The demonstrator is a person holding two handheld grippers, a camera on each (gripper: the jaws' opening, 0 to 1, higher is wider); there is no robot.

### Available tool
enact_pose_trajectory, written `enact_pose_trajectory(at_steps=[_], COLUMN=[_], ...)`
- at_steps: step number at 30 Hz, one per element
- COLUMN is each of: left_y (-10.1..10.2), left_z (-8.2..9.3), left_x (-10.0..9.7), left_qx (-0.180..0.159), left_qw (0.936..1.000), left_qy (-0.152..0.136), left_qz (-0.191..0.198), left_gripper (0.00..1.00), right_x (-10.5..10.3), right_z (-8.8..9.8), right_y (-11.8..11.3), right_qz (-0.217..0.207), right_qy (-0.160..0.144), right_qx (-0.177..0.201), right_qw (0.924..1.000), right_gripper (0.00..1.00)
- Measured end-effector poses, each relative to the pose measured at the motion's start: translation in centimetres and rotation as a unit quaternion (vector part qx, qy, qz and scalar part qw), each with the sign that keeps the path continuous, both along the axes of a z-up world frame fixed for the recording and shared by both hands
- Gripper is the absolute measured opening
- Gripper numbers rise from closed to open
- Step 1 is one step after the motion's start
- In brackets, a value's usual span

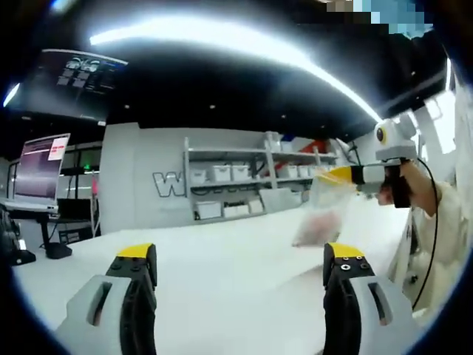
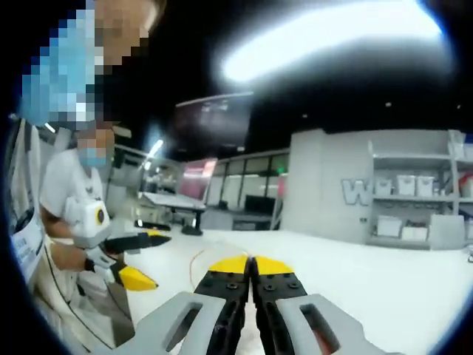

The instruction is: Open the resealable bag by pulling the two sides of the seal apart until the entire bag opening is separated and visibly accessible.

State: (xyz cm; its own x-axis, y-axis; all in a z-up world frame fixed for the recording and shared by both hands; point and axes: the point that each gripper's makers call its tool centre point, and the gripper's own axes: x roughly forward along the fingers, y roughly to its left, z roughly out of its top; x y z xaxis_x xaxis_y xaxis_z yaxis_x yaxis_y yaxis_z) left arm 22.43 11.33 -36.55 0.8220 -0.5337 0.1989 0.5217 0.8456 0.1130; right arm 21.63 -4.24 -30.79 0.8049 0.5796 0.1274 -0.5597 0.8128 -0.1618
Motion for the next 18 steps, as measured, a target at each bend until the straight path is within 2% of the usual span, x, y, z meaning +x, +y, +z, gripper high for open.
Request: enact_pose_trajectory(at_steps=[10, 18], left_y=[0.0, 0.6], left_z=[-0.1, -0.3], left_x=[0.1, 0.2], left_qx=[0.002, 0.002], left_qw=[1.0, 0.9999], left_qy=[0.001, 0.005], left_qz=[0.001, 0.009], left_gripper=[0.91, 0.91], right_x=[0.7, 2.1], right_z=[0.6, 1.4], right_y=[0.4, 0.8], right_qz=[0.008, 0.013], right_qy=[-0.005, -0.011], right_qx=[-0.013, -0.026], right_qw=[0.9999, 0.9995], right_gripper=[0.0, 0.0])
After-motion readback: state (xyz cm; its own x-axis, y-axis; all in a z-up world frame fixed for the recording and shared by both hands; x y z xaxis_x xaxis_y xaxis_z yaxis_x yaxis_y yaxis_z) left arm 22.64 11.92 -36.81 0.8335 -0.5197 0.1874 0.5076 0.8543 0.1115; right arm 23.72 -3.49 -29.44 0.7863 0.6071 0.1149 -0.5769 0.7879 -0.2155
